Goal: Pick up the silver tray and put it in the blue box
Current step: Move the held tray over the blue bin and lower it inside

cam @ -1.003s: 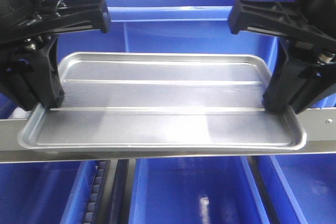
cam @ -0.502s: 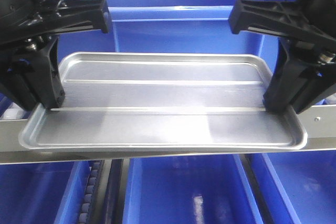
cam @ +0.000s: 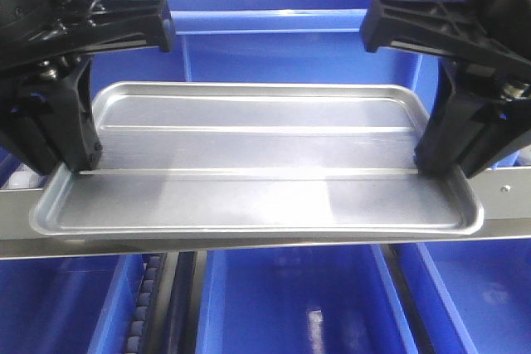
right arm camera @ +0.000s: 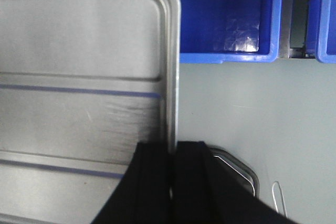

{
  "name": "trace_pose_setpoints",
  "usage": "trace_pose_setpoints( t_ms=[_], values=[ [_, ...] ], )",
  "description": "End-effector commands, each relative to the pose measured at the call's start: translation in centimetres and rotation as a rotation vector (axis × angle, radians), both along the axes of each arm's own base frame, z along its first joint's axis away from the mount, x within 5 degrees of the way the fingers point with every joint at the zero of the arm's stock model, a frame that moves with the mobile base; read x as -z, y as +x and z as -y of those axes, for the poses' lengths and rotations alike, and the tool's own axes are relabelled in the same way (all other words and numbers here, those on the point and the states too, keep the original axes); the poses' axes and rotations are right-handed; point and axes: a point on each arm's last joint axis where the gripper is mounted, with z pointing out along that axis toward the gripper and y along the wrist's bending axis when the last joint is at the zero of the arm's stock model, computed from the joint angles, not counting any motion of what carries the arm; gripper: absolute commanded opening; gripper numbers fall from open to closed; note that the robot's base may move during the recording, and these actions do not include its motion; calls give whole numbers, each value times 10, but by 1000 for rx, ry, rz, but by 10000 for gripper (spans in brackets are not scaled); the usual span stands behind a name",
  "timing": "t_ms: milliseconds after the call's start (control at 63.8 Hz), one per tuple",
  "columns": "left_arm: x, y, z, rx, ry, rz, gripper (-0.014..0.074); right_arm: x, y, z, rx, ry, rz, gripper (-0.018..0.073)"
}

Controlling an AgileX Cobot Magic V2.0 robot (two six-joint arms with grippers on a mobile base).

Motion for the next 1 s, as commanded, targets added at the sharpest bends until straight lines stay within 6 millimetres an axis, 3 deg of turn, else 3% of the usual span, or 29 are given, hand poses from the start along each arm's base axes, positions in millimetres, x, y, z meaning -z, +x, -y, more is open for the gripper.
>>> trace_pose_setpoints(
  t_ms=[0,235,345,502,737,988],
  values=[
    [-18,0,1,11,-61,72,-15,-18,5,-2,-7,62,111,57],
    [-18,0,2,21,-67,83,-15,-20,5,-1,-5,59,107,57],
    [-23,-2,5,81,-79,61,-15,-31,3,0,7,29,50,57],
    [-43,-3,13,122,-139,58,-15,-61,6,-2,-11,22,71,57],
    [-90,2,17,166,-181,149,-15,-102,9,-4,-26,58,148,57],
    [-126,20,14,183,-212,305,-15,-128,20,-2,-29,93,250,57]
  ],
)
